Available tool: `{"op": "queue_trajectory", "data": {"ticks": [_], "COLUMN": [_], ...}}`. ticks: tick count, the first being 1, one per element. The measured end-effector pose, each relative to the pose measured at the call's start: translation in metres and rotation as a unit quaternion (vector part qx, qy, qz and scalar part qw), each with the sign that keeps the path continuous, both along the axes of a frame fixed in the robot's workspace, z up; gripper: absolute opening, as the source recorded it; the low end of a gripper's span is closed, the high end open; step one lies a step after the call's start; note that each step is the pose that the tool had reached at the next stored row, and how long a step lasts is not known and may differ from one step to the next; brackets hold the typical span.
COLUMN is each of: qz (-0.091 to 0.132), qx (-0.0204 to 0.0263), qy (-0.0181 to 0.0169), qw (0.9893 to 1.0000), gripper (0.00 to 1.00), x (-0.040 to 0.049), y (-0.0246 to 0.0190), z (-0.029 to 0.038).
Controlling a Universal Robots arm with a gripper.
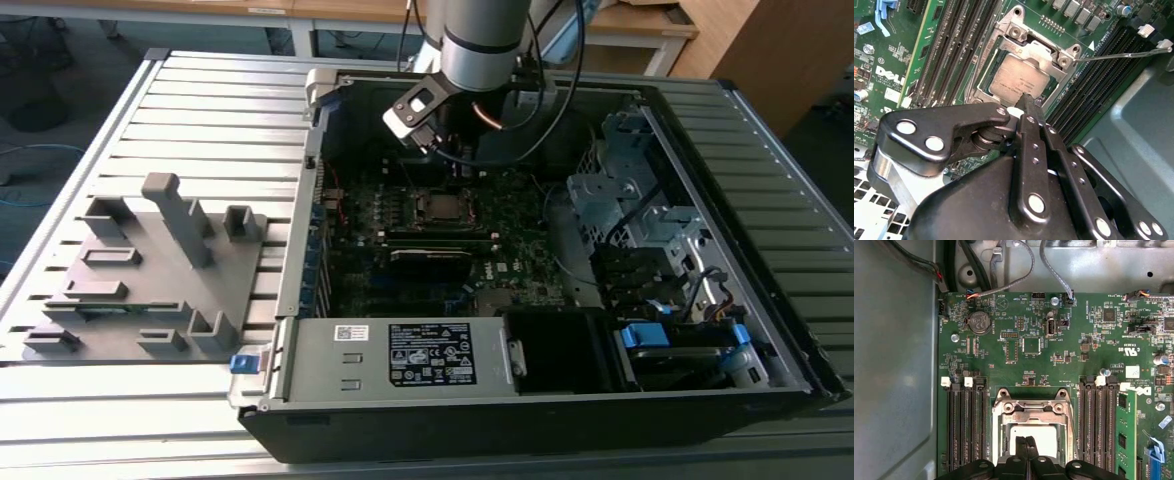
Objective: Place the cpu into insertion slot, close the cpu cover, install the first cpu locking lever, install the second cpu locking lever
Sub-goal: 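Close the cpu cover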
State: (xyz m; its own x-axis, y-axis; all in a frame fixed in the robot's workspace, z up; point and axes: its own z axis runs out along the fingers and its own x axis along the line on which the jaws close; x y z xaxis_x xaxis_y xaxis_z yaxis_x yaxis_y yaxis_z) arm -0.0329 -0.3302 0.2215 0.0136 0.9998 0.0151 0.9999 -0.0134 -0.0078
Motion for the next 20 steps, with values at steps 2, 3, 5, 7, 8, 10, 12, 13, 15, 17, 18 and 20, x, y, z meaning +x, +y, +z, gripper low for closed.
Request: {"op": "queue_trajectory", "data": {"ticks": [2, 3, 5, 7, 8, 10, 12, 13, 15, 17, 18, 20], "qz": [0.000, 0.000, 0.000, 0.000, 0.000, 0.000, 0.000, 0.000, 0.000, 0.001, 0.003, 0.014], "qx": [0.0001, 0.0000, 0.0002, 0.0001, 0.0001, 0.0001, -0.0001, 0.0000, 0.0002, 0.0003, 0.0003, 0.0002], "qy": [0.0000, 0.0000, -0.0002, -0.0005, -0.0006, -0.0009, -0.0009, -0.0009, -0.0010, -0.0010, -0.0009, -0.0009], "qw": [1.0000, 1.0000, 1.0000, 1.0000, 1.0000, 1.0000, 1.0000, 1.0000, 1.0000, 1.0000, 1.0000, 0.9999], "gripper": [0.10, 0.10, 0.10, 0.10, 0.10, 0.10, 0.10, 0.10, 0.10, 0.10, 0.10, 0.10], "x": [0.0000, 0.0000, 0.0000, 0.0000, 0.0000, 0.0000, 0.0000, -0.0001, 0.0000, 0.0000, 0.0000, 0.0000], "y": [0.0000, 0.0000, 0.0001, 0.0000, 0.0000, 0.0000, 0.0000, 0.0000, 0.0000, 0.0000, 0.0000, 0.0000], "z": [-0.0001, -0.0001, -0.0005, -0.0016, -0.0021, -0.0030, -0.0030, -0.0031, -0.0032, -0.0033, -0.0033, -0.0034]}}
